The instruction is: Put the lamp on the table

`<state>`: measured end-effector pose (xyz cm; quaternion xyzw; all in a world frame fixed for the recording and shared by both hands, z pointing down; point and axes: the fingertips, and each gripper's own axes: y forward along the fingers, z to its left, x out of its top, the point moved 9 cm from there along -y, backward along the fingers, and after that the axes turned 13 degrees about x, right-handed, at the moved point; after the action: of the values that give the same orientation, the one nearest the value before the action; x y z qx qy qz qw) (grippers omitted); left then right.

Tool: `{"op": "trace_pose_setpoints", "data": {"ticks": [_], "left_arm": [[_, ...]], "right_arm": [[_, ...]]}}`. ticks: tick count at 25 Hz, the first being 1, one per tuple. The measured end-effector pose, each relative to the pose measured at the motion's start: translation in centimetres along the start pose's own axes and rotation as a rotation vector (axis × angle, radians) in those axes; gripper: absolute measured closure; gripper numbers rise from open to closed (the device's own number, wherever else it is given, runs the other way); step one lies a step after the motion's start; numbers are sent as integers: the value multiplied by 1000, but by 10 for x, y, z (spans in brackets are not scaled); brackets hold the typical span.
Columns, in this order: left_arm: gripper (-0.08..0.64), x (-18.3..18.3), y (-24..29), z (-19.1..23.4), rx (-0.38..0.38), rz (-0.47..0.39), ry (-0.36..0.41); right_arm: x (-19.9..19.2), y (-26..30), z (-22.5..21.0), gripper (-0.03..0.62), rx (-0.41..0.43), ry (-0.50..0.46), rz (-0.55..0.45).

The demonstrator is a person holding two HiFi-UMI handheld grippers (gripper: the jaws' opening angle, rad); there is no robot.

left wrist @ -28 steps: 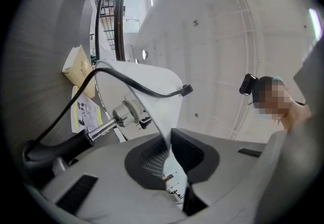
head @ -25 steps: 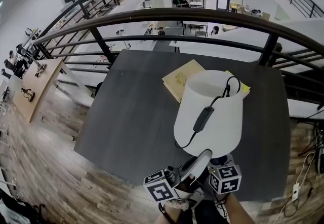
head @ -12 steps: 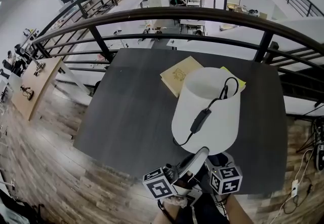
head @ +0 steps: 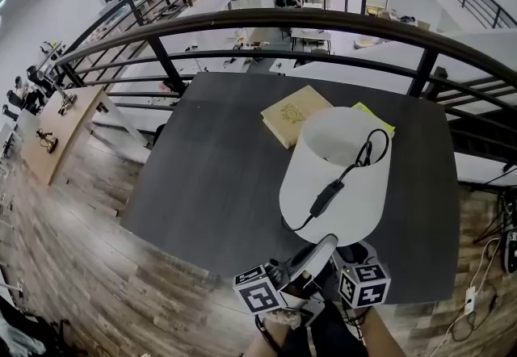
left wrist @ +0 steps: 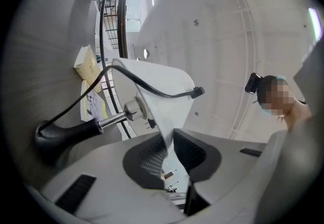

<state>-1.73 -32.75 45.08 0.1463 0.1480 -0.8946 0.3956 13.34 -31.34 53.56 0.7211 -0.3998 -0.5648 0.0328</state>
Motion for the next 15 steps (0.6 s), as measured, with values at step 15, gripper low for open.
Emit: {"op": "trace_pose_setpoints", "data": {"ticks": [15], "left_arm": [[465,-12,-15,-1,9,9,-10]], "right_arm": [[-15,-12,12,373,8,20,18]]}}
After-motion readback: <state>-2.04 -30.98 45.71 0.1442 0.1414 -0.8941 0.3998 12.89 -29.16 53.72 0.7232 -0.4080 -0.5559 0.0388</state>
